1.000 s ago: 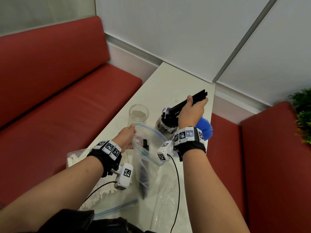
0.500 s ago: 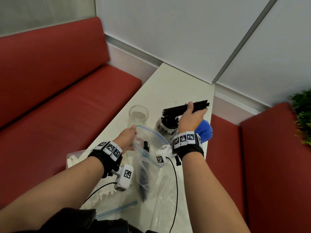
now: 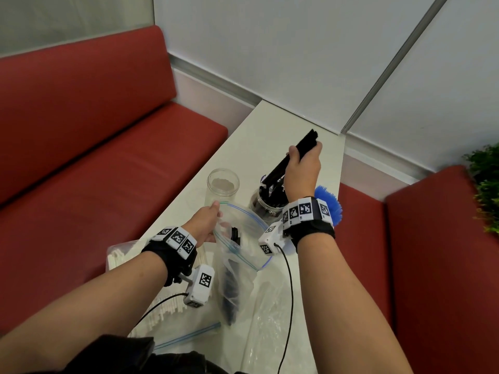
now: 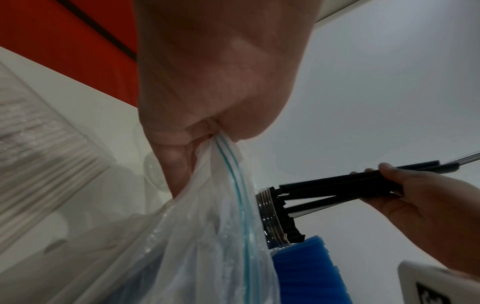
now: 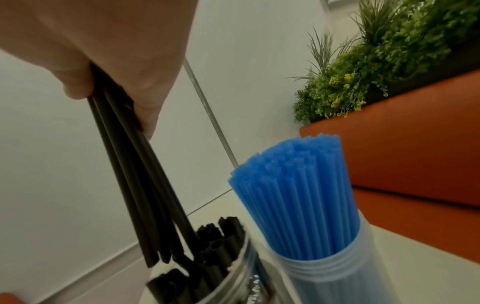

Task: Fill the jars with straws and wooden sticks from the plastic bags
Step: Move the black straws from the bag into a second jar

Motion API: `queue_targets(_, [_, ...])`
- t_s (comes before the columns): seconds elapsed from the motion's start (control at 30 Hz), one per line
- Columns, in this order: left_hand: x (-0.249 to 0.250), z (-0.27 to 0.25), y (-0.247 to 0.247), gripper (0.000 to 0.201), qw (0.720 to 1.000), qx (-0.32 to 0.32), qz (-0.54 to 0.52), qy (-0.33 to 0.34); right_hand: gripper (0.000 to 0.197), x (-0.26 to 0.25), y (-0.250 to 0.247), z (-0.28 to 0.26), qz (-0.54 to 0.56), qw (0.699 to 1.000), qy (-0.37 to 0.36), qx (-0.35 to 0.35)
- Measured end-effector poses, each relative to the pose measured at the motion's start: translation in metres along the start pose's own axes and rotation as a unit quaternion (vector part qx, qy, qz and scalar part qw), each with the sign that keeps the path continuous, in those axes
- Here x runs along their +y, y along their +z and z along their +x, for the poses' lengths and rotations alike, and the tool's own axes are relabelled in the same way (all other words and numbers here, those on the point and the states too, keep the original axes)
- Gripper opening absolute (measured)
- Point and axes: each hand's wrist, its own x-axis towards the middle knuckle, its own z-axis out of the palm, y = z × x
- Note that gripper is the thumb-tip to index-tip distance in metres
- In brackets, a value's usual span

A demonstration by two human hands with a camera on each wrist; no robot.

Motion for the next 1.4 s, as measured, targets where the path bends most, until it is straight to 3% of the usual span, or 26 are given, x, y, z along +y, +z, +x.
queue_targets(0.07, [0.0,0.0,-0.002,0.041,1.0,0.008,0.004,0.004,0.039,-0.005,0.0,0.007,0.049,0.998,0.004,0.042])
queue_targets(0.23, [-0.001,0.002,-0.005,0.041,1.0,0.014,0.003,0.007,0.038,0.01,0.003,0.003,0.161,0.976,0.096,0.109])
queue_targets(0.5, [0.0,-0.001,-0.005,0.041,1.0,0.002,0.004,0.004,0.041,0.034,-0.015,-0.006,0.147,0.975,0.089,0.143])
queue_targets(0.63, [-0.002,-0.003,-0.004,0.04,1.0,-0.001,0.01,-0.001,0.041,0.031,-0.016,-0.002,0.07,0.989,0.069,0.109])
queue_targets(0.83, [0.0,-0.006,-0.003,0.041,1.0,-0.002,0.013,-0.004,0.035,0.039,0.002,-0.009,-0.065,0.994,0.076,-0.054])
queue_targets(0.97, [0.001,-0.007,-0.005,0.041,1.0,0.005,0.015,-0.004,0.035,0.045,0.006,-0.012,-0.052,0.989,0.106,-0.089])
queue_targets(1.03, [0.002,-0.007,-0.005,0.041,1.0,0.009,0.019,-0.002,0.037,0.04,0.007,-0.011,-0.014,0.997,0.046,-0.066])
queue_targets(1.1, [0.003,-0.008,-0.006,0.041,1.0,0.01,0.023,0.0,0.038,0.036,0.008,-0.009,-0.045,0.997,-0.051,-0.037])
queue_targets(1.17, [0.003,-0.009,-0.006,0.04,1.0,0.009,0.024,-0.001,0.039,0.038,0.013,-0.01,-0.113,0.985,-0.112,-0.067])
queue_targets(1.23, [0.003,-0.01,-0.004,0.04,1.0,0.002,0.027,-0.005,0.042,0.054,0.02,-0.017,-0.221,0.955,-0.112,-0.162])
queue_targets(1.33, [0.004,-0.012,-0.003,0.041,0.999,-0.003,0.036,-0.007,0.059,0.08,0.027,-0.035,-0.455,0.831,-0.108,-0.3])
queue_targets(1.4, [0.005,-0.012,-0.003,0.04,0.999,-0.004,0.038,-0.004,0.061,0.083,0.029,-0.034,-0.47,0.815,-0.124,-0.315])
